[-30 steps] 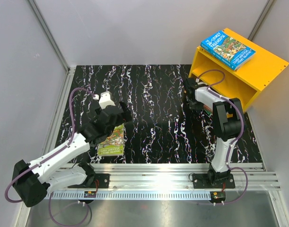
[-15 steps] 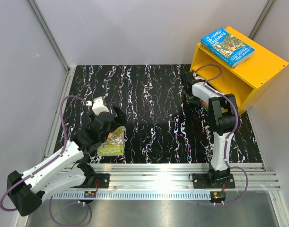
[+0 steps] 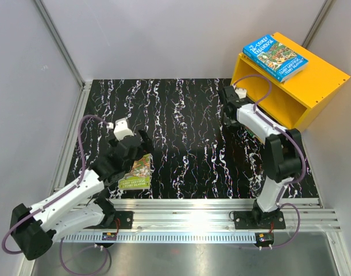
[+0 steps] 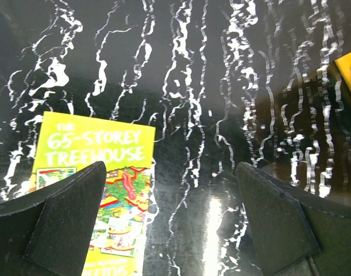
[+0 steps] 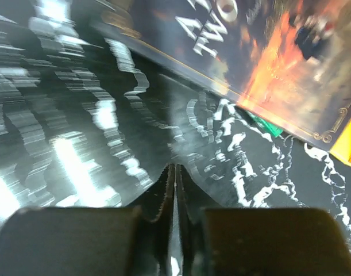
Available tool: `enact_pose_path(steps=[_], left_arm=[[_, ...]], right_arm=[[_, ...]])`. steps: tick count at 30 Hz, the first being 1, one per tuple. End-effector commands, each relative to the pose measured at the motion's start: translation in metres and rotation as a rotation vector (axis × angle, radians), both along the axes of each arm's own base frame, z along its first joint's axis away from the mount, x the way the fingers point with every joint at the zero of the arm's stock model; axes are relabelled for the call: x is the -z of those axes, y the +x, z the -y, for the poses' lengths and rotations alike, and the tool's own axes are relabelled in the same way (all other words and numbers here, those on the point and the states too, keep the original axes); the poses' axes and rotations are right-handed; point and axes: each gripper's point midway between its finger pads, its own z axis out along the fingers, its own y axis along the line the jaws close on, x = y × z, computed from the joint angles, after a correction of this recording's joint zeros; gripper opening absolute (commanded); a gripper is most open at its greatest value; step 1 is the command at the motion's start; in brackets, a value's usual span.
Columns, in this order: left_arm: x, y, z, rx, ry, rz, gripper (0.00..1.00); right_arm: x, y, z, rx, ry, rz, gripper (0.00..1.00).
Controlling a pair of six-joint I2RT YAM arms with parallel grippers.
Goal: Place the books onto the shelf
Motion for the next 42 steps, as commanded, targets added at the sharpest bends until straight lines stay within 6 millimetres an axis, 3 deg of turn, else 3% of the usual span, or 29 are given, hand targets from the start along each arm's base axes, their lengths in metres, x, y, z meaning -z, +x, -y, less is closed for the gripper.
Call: enact_pose_path(steps=[1, 2, 5, 6, 7, 9, 12, 16, 17, 21, 28, 31, 35, 40, 42], left_arm=[[-0.019, 0.011, -0.008, -0.050, 0.022, 0.043, 0.99], [-0.014, 0.010, -0.013, -0.065, 0.039, 0.017, 0.99], [-0.010, 0.008, -0.028, -0.135, 0.050, -0.032, 0.99], [-0.009, 0.008, -0.032, -0.150, 0.057, -0.041, 0.99], [-0.009, 0.008, -0.034, -0.155, 0.060, -0.052, 0.99], [0.001, 0.006, -0.047, -0.184, 0.066, -0.110, 0.99], [0.015, 0.005, -0.065, -0.216, 0.035, -0.194, 0.99], [0.031, 0.007, -0.080, -0.208, -0.032, -0.269, 0.99], [0.035, 0.008, -0.088, -0.238, -0.059, -0.290, 0.99], [0.038, 0.012, -0.093, -0.249, -0.091, -0.268, 0.99], [0.091, 0.004, -0.084, -0.205, -0.240, -0.471, 0.99], [0.103, -0.002, -0.074, -0.173, -0.275, -0.510, 0.99], [0.112, -0.008, -0.068, -0.151, -0.317, -0.506, 0.99], [0.132, -0.018, -0.059, -0.143, -0.365, -0.547, 0.99], [0.145, -0.027, -0.059, -0.159, -0.377, -0.580, 0.99]], right_arm=[[-0.079, 0.008, -0.034, -0.070, 0.078, 0.236, 0.12], [-0.091, 0.004, -0.042, -0.092, 0.097, 0.261, 0.15], [-0.104, -0.016, -0.084, -0.207, 0.153, 0.276, 0.38], [-0.102, -0.024, -0.100, -0.256, 0.204, 0.257, 0.47], [-0.104, -0.030, -0.119, -0.310, 0.260, 0.251, 0.63], [-0.102, -0.049, -0.154, -0.411, 0.423, 0.204, 0.75], [-0.108, -0.074, -0.199, -0.543, 0.584, 0.172, 0.85], [-0.107, -0.098, -0.242, -0.684, 0.752, 0.082, 1.00], [-0.095, -0.101, -0.250, -0.680, 0.787, 0.026, 1.00], [-0.091, -0.116, -0.283, -0.748, 0.957, -0.079, 1.00], [-0.076, -0.128, -0.308, -0.700, 1.092, -0.165, 1.00], [-0.064, -0.135, -0.315, -0.683, 1.109, -0.196, 1.00], [-0.032, -0.150, -0.323, -0.627, 1.139, -0.275, 1.00], [0.008, -0.150, -0.330, -0.597, 1.123, -0.359, 1.00], [0.015, -0.148, -0.335, -0.592, 1.135, -0.372, 1.00]])
